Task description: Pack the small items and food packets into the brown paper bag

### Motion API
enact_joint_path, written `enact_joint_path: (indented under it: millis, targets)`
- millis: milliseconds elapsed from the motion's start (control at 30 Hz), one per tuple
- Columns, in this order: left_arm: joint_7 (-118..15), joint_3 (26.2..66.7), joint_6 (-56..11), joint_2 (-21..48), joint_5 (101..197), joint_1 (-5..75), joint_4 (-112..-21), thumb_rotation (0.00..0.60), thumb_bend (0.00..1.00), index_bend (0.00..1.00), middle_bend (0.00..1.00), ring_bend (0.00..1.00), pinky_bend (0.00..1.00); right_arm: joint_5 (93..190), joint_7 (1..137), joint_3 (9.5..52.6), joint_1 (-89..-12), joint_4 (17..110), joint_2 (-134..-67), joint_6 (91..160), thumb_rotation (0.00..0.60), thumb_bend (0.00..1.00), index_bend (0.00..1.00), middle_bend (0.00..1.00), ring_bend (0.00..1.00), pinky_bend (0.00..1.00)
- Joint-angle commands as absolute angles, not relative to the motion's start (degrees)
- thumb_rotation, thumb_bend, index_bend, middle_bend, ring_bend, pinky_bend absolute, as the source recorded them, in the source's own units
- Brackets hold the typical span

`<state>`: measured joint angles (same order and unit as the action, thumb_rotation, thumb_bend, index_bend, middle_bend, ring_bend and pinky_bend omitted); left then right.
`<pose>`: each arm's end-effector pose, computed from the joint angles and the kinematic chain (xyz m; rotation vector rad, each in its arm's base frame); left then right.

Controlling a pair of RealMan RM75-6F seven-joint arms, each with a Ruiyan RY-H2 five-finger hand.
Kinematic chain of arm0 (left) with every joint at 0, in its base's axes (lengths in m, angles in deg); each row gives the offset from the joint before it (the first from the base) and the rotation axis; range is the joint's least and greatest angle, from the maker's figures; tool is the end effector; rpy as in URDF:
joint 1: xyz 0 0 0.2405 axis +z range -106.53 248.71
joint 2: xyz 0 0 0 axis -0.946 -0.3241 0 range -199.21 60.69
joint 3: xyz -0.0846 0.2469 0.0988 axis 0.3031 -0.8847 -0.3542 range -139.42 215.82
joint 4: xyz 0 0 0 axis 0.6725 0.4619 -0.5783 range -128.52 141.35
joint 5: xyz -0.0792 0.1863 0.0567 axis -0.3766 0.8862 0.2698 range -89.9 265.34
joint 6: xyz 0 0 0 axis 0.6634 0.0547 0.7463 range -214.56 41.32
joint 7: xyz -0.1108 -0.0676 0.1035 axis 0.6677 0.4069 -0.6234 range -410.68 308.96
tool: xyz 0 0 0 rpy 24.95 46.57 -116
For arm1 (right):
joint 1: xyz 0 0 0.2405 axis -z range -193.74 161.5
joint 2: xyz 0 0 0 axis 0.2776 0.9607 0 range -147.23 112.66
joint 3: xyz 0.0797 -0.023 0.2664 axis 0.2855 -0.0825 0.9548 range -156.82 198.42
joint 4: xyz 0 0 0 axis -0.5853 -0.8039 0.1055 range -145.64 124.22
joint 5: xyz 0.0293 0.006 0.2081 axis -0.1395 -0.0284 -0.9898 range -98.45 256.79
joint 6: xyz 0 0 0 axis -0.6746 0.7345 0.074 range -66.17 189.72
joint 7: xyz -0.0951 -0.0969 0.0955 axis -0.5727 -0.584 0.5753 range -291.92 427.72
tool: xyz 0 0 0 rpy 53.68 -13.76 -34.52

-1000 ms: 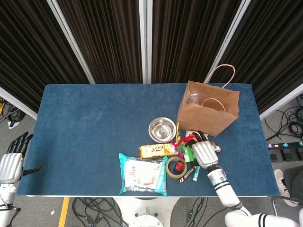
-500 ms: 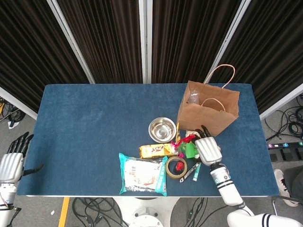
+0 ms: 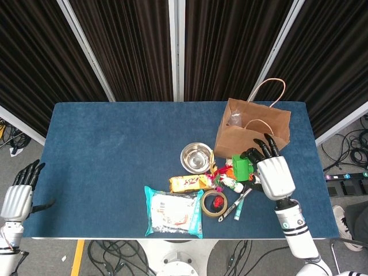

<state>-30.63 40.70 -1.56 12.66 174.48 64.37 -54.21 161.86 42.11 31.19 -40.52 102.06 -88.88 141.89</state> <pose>-0.3960 0.2212 0.1145 -1.3432 -0.9680 -1.0118 -0.1511 -0.2888 0.1203 1.5729 -0.7037 1.2130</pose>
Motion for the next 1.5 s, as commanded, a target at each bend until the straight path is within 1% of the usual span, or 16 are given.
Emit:
enact_joint_path:
  millis: [33,167,267,400,500,633,767,900,1033,1300,1500]
  targets:
    - [-31.4,41.0,-1.6,12.6,174.5,64.1,-54.9,0.600,0.13,0.08,0.06,0.00,0.12,164.8,41.0,34.3,-40.6,106.6,-86.2,144.4,0.600,0.08,0.50,0.43,0.16,0.05]
    - [-32.3,41.2,-1.5,12.2,174.3,63.9,-56.0,0.600,0.13,0.08,0.06,0.00,0.12,164.1,38.8,39.0,-42.3,110.3,-84.0,145.2,0.600,0.09,0.50,0.43,0.16,0.05]
    - [-32.5,41.2,-1.6,12.0,174.2,64.0,-56.4,0.600,0.13,0.08,0.06,0.00,0.12,162.8,37.3,42.3,-43.6,111.1,-83.2,145.7,0.600,0.09,0.50,0.43,0.16,0.05]
    - [-32.5,41.1,-1.6,11.8,174.2,64.0,-56.7,0.600,0.13,0.08,0.06,0.00,0.12,160.4,34.2,47.3,-46.2,108.2,-82.7,146.3,0.600,0.09,0.50,0.43,0.17,0.06]
    - [-32.5,41.2,-1.6,11.9,174.1,63.9,-56.7,0.600,0.13,0.08,0.06,0.00,0.12,158.6,33.7,49.4,-47.7,105.1,-82.3,146.0,0.600,0.09,0.50,0.43,0.17,0.06]
    - [-32.6,41.2,-1.8,12.0,174.0,63.9,-56.5,0.600,0.13,0.08,0.06,0.00,0.12,155.6,33.5,51.1,-49.0,100.7,-82.3,145.8,0.600,0.08,0.50,0.43,0.17,0.06]
    - [-32.6,41.2,-1.9,12.1,174.0,63.7,-56.4,0.600,0.13,0.08,0.06,0.00,0.12,151.1,34.4,51.3,-49.8,95.7,-83.0,144.2,0.600,0.08,0.50,0.43,0.17,0.06]
    - [-32.7,41.1,-2.2,12.3,174.0,63.6,-56.3,0.600,0.13,0.08,0.06,0.00,0.12,147.7,37.2,50.2,-50.6,87.9,-84.5,141.7,0.600,0.08,0.50,0.43,0.17,0.06]
    - [-32.9,41.2,-2.2,12.1,173.9,63.6,-56.4,0.600,0.13,0.08,0.06,0.00,0.12,145.3,40.0,48.6,-51.0,82.4,-86.3,139.3,0.600,0.08,0.50,0.43,0.17,0.06]
    - [-33.4,41.2,-2.6,12.0,173.8,63.4,-56.7,0.600,0.13,0.08,0.06,0.00,0.12,142.0,45.1,45.6,-51.3,78.9,-89.4,134.8,0.600,0.08,0.50,0.43,0.17,0.06]
    - [-33.2,41.3,-2.7,12.0,173.5,63.5,-56.5,0.600,0.13,0.08,0.06,0.00,0.12,140.8,45.5,44.6,-51.6,78.0,-90.5,134.2,0.600,0.08,0.50,0.43,0.17,0.06]
